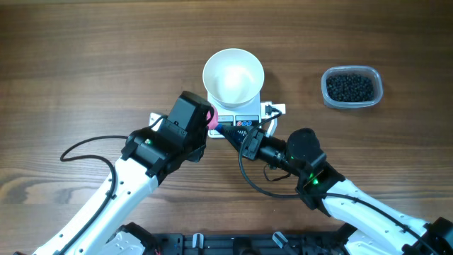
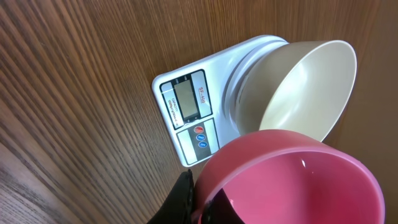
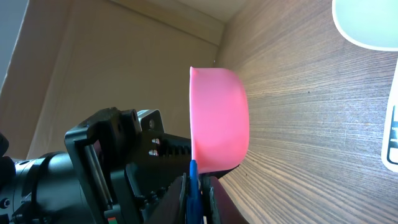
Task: Scoop item into bowl and weigh 150g on scale
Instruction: 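Grasp the scoop's blue handle with the right gripper beside the left gripper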
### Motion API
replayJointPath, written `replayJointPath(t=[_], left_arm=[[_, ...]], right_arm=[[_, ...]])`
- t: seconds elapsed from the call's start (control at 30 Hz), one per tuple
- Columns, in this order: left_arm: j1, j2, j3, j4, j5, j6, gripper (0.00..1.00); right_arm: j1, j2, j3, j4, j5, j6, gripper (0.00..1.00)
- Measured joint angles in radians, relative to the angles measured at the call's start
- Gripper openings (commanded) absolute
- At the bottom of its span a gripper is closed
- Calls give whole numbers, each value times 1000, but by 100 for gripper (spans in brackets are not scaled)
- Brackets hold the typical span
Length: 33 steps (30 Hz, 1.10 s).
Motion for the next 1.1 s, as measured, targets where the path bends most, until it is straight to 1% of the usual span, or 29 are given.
replayJointPath(t=[0.07,0.1,0.5,0.6,0.7,0.9,0.97,1.0,1.1], left_arm=[[0,0,0,0,0,0,4],[0,0,0,0,0,0,4],[0,0,0,-4,0,0,4],[0,0,0,-4,0,0,4],[0,0,0,-5,0,0,4],[0,0,0,-6,0,0,4],[0,0,0,-7,0,0,4],[0,0,0,-7,0,0,4],[0,0,0,-7,0,0,4]], right_arm=[[0,0,0,0,0,1,6],[0,0,0,0,0,3,5],[0,1,0,-3,-10,2,5],[0,1,0,-3,-11,3,9],[0,1,0,-3,-14,3,10],[0,1,0,-3,-18,3,9],[0,1,0,-3,-19,3,7],[0,1,0,-3,-19,3,5],[0,1,0,-4,-19,1,4]])
